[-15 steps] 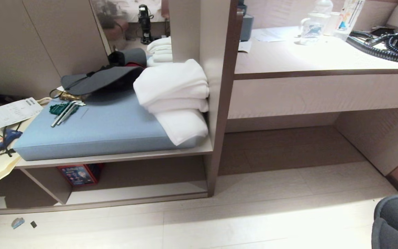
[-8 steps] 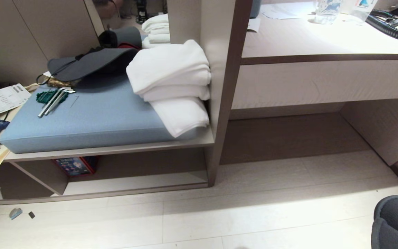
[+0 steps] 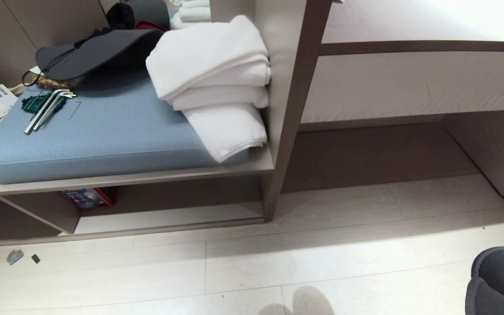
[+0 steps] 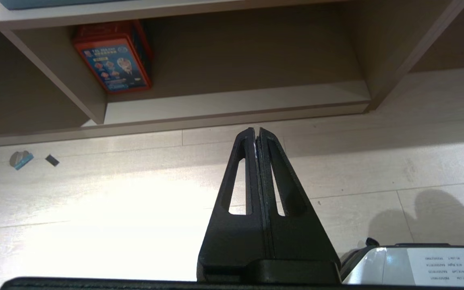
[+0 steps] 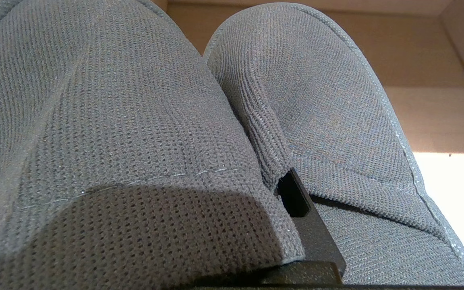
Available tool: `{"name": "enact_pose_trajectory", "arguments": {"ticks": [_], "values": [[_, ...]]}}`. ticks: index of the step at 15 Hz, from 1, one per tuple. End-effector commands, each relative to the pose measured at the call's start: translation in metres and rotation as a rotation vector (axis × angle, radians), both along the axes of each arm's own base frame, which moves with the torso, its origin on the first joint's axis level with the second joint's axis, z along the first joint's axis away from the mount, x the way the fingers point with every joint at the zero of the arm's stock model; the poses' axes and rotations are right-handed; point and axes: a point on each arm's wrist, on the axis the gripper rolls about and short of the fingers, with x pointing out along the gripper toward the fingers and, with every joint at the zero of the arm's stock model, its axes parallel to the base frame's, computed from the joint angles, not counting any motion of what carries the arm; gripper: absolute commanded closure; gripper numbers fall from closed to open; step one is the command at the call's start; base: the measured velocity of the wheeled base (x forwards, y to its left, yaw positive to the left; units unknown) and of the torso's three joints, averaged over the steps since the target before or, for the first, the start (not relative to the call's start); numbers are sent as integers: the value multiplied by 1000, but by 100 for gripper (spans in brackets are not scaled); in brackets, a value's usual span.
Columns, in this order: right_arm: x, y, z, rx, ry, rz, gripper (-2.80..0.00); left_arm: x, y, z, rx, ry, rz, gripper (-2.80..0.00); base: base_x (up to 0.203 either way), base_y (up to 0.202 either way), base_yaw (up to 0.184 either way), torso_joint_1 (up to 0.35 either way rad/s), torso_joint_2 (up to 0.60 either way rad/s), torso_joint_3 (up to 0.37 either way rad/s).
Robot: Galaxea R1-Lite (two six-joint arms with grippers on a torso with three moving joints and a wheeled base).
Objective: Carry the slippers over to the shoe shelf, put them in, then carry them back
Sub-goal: Place the slippers on the floor
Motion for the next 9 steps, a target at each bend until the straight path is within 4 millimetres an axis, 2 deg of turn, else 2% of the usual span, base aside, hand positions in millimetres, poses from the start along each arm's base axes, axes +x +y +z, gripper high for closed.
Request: {"name": "enact_pose_trajectory", "arguments": {"ticks": [1,9], "values": [[0,0,0,0,2,1,0,0,0,0,0,1,-2,0,0,0,0,5,0,-193],[0,0,0,0,2,1,0,0,0,0,-3,0,0,0,0,0,0,5,2,-196]]}}
